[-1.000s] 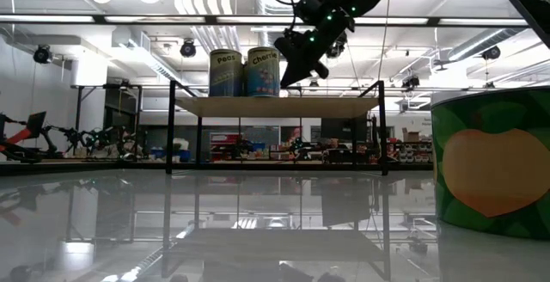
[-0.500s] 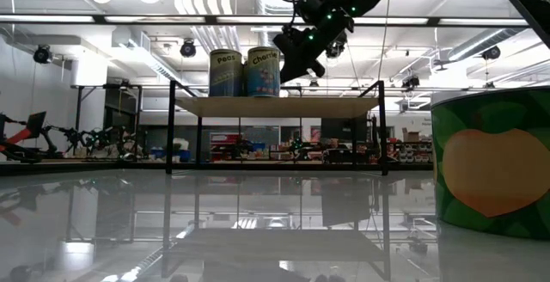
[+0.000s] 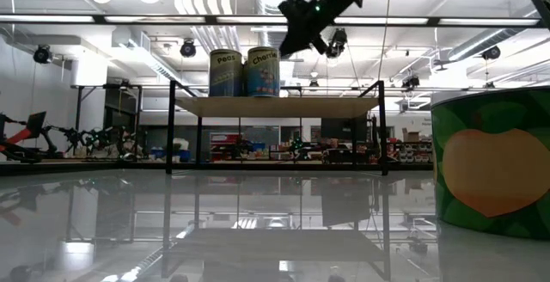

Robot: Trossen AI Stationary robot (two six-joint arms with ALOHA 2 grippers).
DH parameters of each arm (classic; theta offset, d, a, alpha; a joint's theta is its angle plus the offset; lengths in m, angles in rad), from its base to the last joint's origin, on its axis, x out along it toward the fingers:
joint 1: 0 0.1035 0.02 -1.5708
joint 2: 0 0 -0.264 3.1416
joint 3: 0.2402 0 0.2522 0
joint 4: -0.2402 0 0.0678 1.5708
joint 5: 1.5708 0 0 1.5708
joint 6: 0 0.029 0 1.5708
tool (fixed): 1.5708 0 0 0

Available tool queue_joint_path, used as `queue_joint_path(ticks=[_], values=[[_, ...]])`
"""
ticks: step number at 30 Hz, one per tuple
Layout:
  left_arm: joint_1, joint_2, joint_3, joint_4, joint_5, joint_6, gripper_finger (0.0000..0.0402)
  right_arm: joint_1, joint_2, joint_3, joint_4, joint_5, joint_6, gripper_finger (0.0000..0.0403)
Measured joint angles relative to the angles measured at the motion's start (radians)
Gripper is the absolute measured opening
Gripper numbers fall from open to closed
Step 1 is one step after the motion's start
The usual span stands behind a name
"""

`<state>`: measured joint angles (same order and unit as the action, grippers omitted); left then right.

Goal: Pick and place cans onto a shelf
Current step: Adjust the canned cherries on the shelf

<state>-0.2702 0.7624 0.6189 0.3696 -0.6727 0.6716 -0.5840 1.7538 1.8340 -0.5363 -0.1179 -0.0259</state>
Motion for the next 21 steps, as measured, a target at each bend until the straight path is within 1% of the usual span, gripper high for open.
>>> queue_joint_path(ticks=[4, 7, 13, 16, 21], values=[[0.000, 0.000, 0.000, 0.001, 0.000, 0.000, 0.0037, 0.037, -0.001, 0.005, 0.005, -0.039, -0.002, 0.0009], [0.001, 0.000, 0.000, 0.002, 0.001, 0.000, 0.0037, 0.061, 0.009, 0.005, 0.048, -0.041, -0.002, 0.0009], [0.002, 0.000, 0.000, 0.003, 0.001, 0.000, 0.0037, 0.069, 0.033, 0.023, 0.042, -0.044, -0.004, 0.0009], [0.002, 0.000, 0.000, 0.002, 0.001, 0.000, 0.0037, 0.075, 0.036, 0.023, -0.007, -0.042, -0.024, 0.0009], [0.002, 0.000, 0.000, -0.006, 0.001, 0.000, 0.0037, 0.081, 0.006, 0.056, -0.162, -0.039, -0.027, 0.0009]])
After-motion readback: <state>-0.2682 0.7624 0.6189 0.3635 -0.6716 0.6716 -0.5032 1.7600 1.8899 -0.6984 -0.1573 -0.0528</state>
